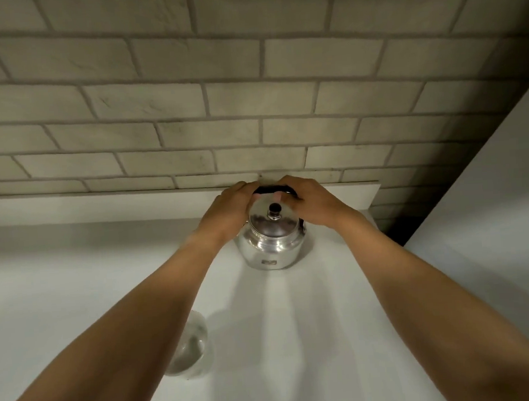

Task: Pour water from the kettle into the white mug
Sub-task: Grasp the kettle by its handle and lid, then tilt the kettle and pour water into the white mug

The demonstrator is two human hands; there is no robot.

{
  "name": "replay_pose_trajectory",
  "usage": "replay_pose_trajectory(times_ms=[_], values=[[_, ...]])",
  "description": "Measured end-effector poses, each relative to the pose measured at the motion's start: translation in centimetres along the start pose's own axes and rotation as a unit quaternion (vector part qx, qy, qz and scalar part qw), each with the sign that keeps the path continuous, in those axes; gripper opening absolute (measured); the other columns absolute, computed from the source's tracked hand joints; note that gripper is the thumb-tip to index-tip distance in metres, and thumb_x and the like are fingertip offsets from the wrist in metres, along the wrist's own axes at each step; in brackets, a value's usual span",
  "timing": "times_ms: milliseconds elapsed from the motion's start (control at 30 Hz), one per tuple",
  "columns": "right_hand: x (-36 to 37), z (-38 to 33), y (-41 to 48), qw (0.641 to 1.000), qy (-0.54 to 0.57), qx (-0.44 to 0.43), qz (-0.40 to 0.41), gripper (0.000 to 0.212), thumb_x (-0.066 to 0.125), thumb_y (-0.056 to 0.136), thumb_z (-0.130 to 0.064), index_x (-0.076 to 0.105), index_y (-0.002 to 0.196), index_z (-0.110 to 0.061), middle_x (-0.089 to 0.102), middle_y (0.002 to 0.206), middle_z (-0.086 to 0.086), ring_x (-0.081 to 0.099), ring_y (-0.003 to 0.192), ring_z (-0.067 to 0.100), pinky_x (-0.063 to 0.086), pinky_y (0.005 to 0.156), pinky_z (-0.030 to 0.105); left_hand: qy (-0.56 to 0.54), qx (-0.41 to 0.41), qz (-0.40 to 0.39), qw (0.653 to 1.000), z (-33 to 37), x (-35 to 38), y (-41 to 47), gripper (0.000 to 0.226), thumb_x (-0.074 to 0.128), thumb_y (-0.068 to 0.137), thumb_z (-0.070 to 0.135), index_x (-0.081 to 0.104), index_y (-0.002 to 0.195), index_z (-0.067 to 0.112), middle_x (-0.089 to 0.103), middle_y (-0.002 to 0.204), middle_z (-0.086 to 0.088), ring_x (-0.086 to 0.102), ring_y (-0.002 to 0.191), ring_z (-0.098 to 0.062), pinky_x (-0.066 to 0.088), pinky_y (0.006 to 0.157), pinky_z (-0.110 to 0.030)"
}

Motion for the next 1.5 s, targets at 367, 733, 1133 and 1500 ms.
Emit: replay_pose_trajectory(times_ms=[367,733,1133,1500], values=[[-3.7,-8.8,-8.7,0.988,-0.085,-0.058,0.119,0.027,0.06,0.096,-0.054,0.068,0.094,-0.029,0.062,0.069,-0.02,0.06,0.07,-0.006,0.039,0.061,0.018,0.01,0.055,0.145,0.988,7.7,-7.0,-13.0,0.039,0.053,0.106,0.025,0.054,0.144,0.016,0.054,0.143,-0.008,0.056,0.122,-0.033,0.057,0.082,-0.044],[-3.1,-11.0,-17.3,0.986,-0.092,-0.041,0.134,0.033,0.06,0.096,-0.059,0.071,0.099,-0.028,0.065,0.065,-0.015,0.061,0.069,-0.004,0.039,0.058,0.016,0.037,0.038,0.048,0.997,10.2,-0.2,-22.7,0.064,0.034,0.104,0.058,0.027,0.161,0.031,0.027,0.168,0.001,0.037,0.146,-0.034,0.052,0.1,-0.051],[-2.2,-14.8,-19.8,0.981,-0.134,-0.082,0.116,0.04,0.058,0.095,-0.062,0.074,0.101,-0.026,0.067,0.068,-0.015,0.064,0.079,-0.002,0.042,0.058,0.014,-0.06,-0.007,0.026,0.998,11.0,1.4,-25.3,0.073,0.038,0.104,0.057,0.021,0.163,0.016,0.016,0.171,-0.002,0.012,0.157,-0.03,0.043,0.112,-0.049],[-0.1,-21.4,-18.2,0.951,-0.233,-0.197,0.044,0.051,0.052,0.095,-0.062,0.075,0.11,-0.019,0.074,0.081,-0.003,0.064,0.071,0.017,0.05,0.069,0.033,-0.182,-0.055,0.06,0.98,10.2,-0.2,-26.9,0.07,0.045,0.106,0.048,0.024,0.162,0.012,0.018,0.171,-0.005,0.015,0.157,-0.026,0.025,0.124,-0.045]])
Point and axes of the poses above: each hand's wrist, its own y-axis towards the middle knuckle, its own x-axis out of the palm, z = x × y, the point moved 9 cm from there along y, towards the middle knuckle
